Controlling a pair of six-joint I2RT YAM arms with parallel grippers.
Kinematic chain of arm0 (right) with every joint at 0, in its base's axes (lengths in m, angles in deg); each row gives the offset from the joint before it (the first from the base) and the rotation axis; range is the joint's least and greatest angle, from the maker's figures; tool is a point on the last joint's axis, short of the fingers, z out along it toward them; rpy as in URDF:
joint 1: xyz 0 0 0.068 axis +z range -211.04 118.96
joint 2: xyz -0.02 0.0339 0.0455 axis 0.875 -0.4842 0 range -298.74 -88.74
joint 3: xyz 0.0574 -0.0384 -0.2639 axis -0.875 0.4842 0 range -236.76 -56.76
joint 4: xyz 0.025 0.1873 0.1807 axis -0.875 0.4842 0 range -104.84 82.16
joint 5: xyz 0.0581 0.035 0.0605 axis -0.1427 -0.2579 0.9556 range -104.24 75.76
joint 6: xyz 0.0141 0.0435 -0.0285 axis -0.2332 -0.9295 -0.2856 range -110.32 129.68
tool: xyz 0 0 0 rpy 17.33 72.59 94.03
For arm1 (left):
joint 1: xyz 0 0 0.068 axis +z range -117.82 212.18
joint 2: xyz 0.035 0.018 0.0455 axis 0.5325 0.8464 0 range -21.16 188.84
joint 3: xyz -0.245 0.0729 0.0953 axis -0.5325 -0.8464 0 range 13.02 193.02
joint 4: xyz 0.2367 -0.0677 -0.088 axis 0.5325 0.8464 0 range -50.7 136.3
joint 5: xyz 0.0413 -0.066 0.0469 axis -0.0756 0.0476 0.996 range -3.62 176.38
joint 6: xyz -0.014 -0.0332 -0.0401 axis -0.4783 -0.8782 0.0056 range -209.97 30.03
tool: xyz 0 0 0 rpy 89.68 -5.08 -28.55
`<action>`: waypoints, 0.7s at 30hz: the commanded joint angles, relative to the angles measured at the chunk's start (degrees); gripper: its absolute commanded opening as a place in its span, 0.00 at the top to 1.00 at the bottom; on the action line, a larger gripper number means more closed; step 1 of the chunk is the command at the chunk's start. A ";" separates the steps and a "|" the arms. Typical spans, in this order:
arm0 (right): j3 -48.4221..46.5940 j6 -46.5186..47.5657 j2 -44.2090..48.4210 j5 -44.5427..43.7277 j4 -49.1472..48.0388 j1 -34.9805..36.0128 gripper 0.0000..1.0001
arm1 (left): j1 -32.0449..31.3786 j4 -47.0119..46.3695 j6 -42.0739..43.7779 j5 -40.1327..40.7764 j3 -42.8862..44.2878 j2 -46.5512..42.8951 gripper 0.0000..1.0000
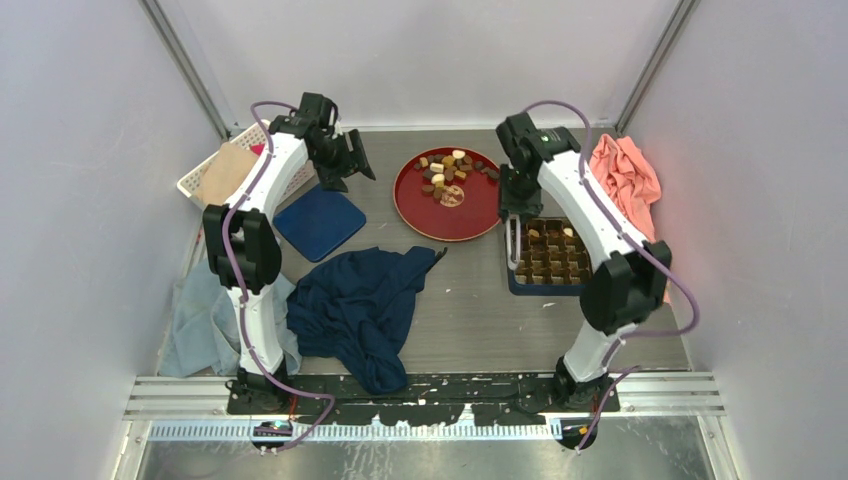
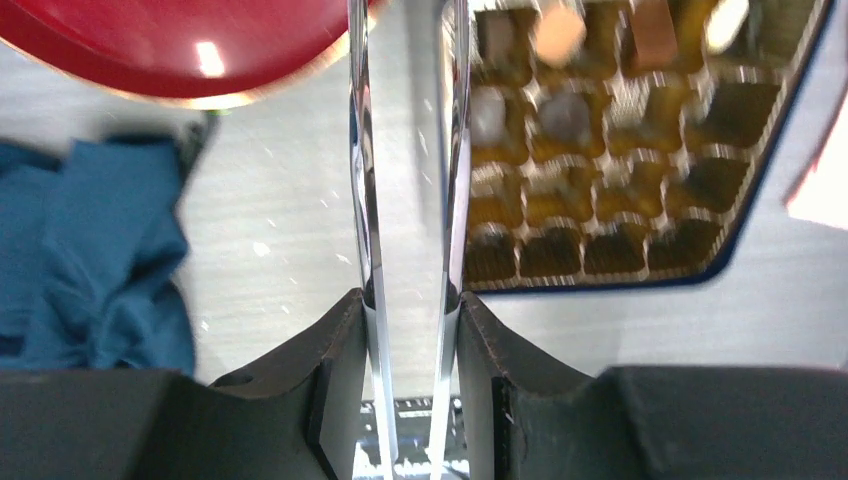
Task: Pack the chocolate
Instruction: Place the fake chocolate in the packing box.
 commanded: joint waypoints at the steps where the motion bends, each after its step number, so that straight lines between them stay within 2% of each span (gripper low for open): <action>1: 11.31 -4.57 10.26 -4.57 0.12 -0.86 0.93 | 0.17 -0.42 0.50 -0.78 1.46 -0.85 0.26; 8: 24.68 -10.71 20.44 -6.88 -1.06 -2.44 0.93 | -0.45 -0.81 0.10 -1.57 1.86 0.20 0.26; 13: 31.21 -11.35 21.07 -7.84 -3.58 -4.53 0.93 | -0.64 -1.06 -0.27 -2.16 2.24 0.56 0.26; 21: 35.44 -10.44 21.01 -7.88 -5.36 -7.13 0.93 | -0.64 -1.04 -0.23 -1.92 2.22 0.62 0.26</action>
